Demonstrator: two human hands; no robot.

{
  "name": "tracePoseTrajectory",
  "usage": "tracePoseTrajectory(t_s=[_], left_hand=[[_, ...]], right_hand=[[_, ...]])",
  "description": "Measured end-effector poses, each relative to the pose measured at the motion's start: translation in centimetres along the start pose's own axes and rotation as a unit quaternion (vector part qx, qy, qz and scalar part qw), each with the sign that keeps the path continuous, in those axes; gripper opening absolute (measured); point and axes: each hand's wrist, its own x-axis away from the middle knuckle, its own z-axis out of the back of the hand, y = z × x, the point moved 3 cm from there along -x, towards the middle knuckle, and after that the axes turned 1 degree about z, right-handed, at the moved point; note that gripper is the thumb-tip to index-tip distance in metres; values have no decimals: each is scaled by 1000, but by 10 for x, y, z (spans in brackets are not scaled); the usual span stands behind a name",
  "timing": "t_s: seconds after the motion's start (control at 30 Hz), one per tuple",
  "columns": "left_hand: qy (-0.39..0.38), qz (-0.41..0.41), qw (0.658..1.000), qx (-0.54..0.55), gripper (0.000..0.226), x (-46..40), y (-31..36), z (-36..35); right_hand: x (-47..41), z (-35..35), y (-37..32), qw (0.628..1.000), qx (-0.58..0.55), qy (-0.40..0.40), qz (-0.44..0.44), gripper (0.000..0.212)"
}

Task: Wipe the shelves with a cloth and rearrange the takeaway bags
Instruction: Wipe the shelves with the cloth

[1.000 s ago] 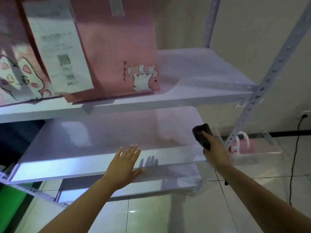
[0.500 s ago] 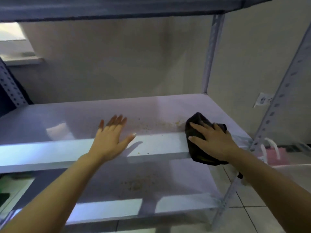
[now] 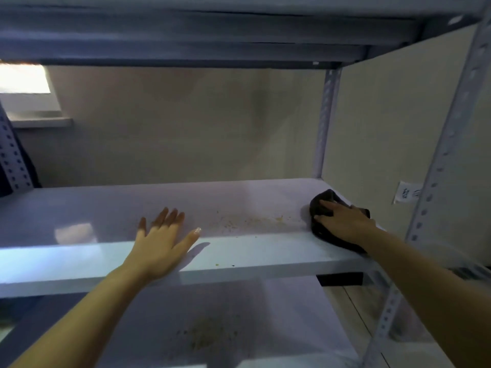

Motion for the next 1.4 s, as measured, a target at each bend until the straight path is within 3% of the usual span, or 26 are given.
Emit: tracePoseTrajectory(t_s=[0.2,0.37,0.5,0.63,0.8,0.93,1.03,1.13,1.27,1.4], left_hand=[[11,-13,1000,13,124,2,4,2],[9,-9,1000,18,109,1,0,-1],[5,-8,1000,19,108,1,0,-2],[5,-2,1000,12,111,2,2,-1],[3,-6,1000,5,108,7,5,-1],[9,0,1000,13,103,6,4,0],[17,1,1000,10,95,7,4,0],[7,6,1000,12,100,6,3,1],[1,5,1000,12,111,7,4,3],[-4,6,1000,1,113,7,1,0]], right_hand=[[-35,-2,-34,999,-1,-31,6,61],[14,-14,-72,988,27,-49,142,52],[70,-17,-60,974,39,-44,221,56],[55,-18,-61,981,44,-30,189,53],[-36,-23,-79,990,62,-50,120,59],[-72,-20,-99,990,21,-62,126,56],[-59,-22,-110,985,-28,-82,147,46],[-22,-25,-116,972,-44,-112,204,50],[40,-23,-113,958,22,-62,278,52],[61,-12,-56,971,-12,-36,236,51]])
